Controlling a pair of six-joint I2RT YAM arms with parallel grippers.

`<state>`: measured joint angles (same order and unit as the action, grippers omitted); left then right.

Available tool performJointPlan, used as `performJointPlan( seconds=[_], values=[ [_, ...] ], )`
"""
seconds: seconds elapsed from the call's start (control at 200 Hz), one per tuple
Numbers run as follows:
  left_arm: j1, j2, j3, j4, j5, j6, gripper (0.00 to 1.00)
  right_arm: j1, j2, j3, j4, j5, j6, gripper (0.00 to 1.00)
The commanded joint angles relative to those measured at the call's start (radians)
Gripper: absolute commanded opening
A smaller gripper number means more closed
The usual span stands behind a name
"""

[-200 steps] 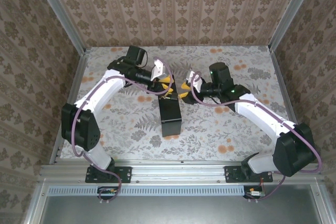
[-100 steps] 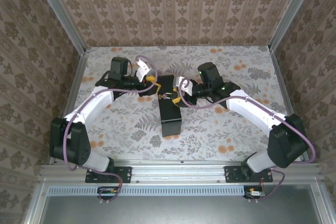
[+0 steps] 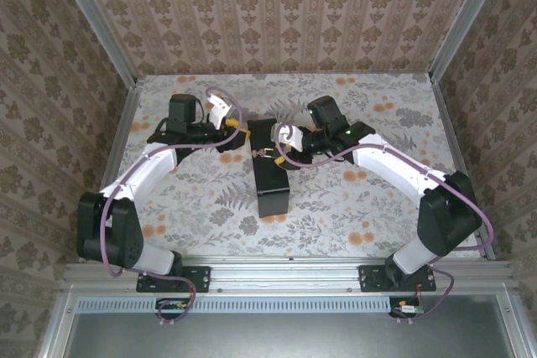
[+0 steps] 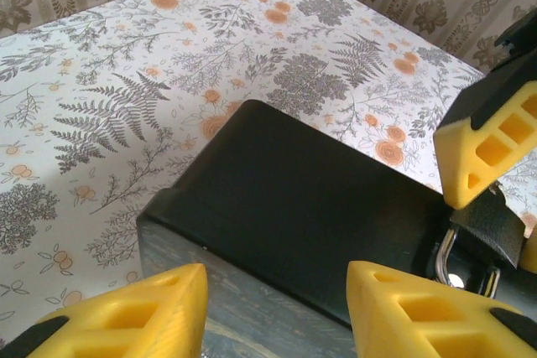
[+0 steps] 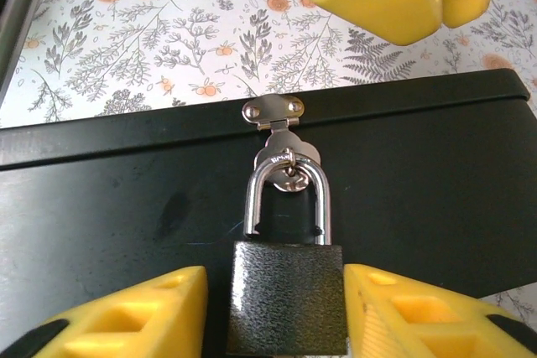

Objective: Unlock the padlock with the key

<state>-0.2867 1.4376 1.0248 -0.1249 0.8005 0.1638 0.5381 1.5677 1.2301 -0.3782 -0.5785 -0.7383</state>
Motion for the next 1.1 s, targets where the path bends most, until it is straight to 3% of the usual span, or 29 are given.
performJointPlan(
  seconds=[0.0,0.245,0.445,0.675,0.82,0.955,1.095],
  values=[
    [-0.009,-0.012,0.011,0.016,0.031,-0.018,0.47,0.01,0.026,0.017,-0.04,0.075,-0.005,0.39],
    [-0.018,-0.006,0.001,-0.001,0.012,-0.013,0.45,0.004,0.008,0.045,-0.009,0.056,0.142,0.33],
    [-0.021,-0.014,-0.005,-0.002,0.016,-0.019,0.45,0.0,0.057,0.126,-0.095,0.033,0.213,0.26],
    [-0.027,-0.028,-0.014,-0.018,0.012,-0.024,0.44,-0.037,0.093,0.218,-0.202,-0.126,0.404,0.25],
    [-0.034,-0.051,-0.026,-0.028,-0.029,-0.043,0.44,-0.065,0.109,0.237,-0.227,-0.243,0.624,0.24],
    [-0.032,-0.082,-0.042,-0.032,-0.062,-0.053,0.44,-0.063,0.057,0.152,-0.174,-0.227,0.691,0.29],
    [-0.028,-0.101,-0.052,-0.026,-0.07,-0.054,0.44,-0.014,-0.067,0.019,-0.09,-0.039,0.457,0.47]
  ],
)
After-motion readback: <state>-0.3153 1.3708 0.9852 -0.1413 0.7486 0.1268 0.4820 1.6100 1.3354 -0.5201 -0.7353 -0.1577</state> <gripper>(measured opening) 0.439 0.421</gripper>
